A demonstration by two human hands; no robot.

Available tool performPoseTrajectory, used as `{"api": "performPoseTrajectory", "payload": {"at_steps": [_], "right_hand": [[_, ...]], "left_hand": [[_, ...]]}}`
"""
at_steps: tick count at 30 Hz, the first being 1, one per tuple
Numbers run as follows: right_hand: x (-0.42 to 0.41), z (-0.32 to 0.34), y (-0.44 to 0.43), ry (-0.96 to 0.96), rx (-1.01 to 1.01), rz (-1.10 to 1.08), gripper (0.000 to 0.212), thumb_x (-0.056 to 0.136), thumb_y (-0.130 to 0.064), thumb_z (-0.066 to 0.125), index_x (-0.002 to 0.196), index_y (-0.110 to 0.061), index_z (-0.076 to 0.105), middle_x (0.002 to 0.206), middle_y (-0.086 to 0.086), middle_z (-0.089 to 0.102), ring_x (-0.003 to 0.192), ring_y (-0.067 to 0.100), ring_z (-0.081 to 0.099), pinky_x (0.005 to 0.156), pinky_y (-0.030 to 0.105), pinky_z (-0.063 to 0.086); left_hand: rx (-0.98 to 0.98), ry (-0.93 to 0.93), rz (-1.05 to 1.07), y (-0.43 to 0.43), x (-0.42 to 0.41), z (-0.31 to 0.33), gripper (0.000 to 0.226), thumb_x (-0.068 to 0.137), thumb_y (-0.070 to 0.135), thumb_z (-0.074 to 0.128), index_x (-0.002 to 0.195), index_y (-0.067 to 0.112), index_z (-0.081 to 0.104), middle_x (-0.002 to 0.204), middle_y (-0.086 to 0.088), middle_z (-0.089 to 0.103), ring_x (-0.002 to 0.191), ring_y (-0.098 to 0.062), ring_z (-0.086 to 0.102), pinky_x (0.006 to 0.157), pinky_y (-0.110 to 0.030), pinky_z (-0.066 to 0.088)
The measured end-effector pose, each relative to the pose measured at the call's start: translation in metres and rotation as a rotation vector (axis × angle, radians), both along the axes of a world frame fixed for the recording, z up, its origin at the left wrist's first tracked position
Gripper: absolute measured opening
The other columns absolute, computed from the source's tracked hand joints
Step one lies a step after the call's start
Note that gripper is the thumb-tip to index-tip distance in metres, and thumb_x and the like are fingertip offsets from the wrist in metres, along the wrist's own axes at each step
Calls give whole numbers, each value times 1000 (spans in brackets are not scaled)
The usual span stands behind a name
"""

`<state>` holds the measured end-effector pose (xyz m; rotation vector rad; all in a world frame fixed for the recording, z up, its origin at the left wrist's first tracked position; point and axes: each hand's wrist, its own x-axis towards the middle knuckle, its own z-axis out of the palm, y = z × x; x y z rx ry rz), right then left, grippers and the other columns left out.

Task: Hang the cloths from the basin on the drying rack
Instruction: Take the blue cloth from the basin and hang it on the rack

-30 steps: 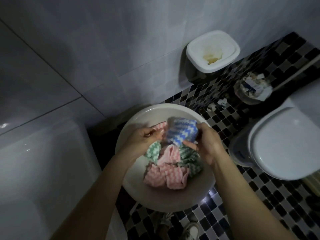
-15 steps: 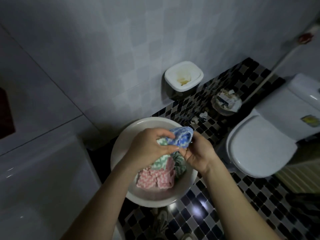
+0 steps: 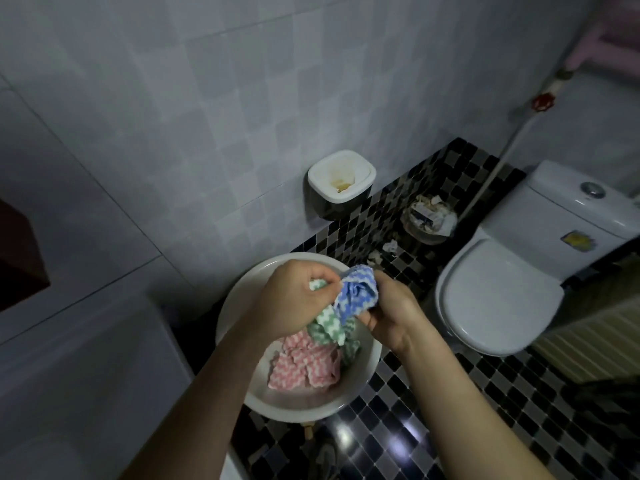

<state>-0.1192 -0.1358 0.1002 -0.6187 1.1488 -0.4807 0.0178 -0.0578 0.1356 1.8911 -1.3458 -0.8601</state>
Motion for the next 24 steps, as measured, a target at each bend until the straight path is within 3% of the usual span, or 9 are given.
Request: {"api": "performPoseTrajectory", "payload": {"at_steps": [3,5,7,9,12,15,18,21,24], "right_hand": [[-5,1,-4,45,-6,46,31,100,-28,47,98,-3,66,92,15,73,81,24,69,67,33,55],[-11,6,-8,185,-130,198,34,97,-44,49,109,-16,65,101,4,69,90,17,63,68,32,53],[-18,21,-10,241,-327,376,33,93,-51,53,120,-33,59,115,-9,59,100,6,56,76,31,54],[-24,37,-10,151,-470,528,43,90,-43,59,132,-36,53,127,-15,56,109,4,56,87,31,54],[-22,51,-4,-32,-553,719,43,89,-9,64,130,-18,56,115,-4,66,96,1,66,72,16,53],[-15,50,5,-32,-642,613,35,85,11,61,115,-8,63,97,9,66,83,15,64,67,19,55],[-13,49,9,-10,-688,518,35,83,17,55,110,-4,63,94,15,63,81,25,61,69,31,58],[-13,52,11,-83,-664,460,29,87,14,54,109,-3,63,94,16,64,80,23,63,68,29,59],[-11,54,14,-63,-614,272,24,88,12,49,92,-6,65,75,12,62,55,16,55,46,22,48]], "left_hand": [[37,164,-66,1,9,1,21,86,26,70,66,33,69,65,22,67,65,8,59,68,-12,45],[49,215,-58,1,15,-1,13,78,46,70,71,35,72,69,20,69,68,4,61,76,-21,48],[58,208,-74,1,22,-3,23,71,59,64,76,39,72,74,17,70,74,-2,63,84,-33,50],[57,260,-120,1,24,0,18,77,52,63,76,37,72,75,15,71,76,-3,64,85,-33,49],[55,399,-177,1,21,10,20,91,29,61,76,27,73,80,9,74,81,-4,67,83,-26,50],[48,544,-179,0,18,13,26,95,12,54,78,17,73,81,1,74,78,-6,68,74,-20,50],[26,712,-115,-1,17,16,23,85,19,60,91,0,72,90,-15,74,82,-19,70,74,-27,55],[10,838,-92,-5,13,18,21,81,20,59,82,8,77,86,-15,74,78,-20,72,71,-29,57],[0,962,-55,-8,6,22,23,82,19,58,79,7,77,80,-15,74,70,-21,72,65,-28,58]]}}
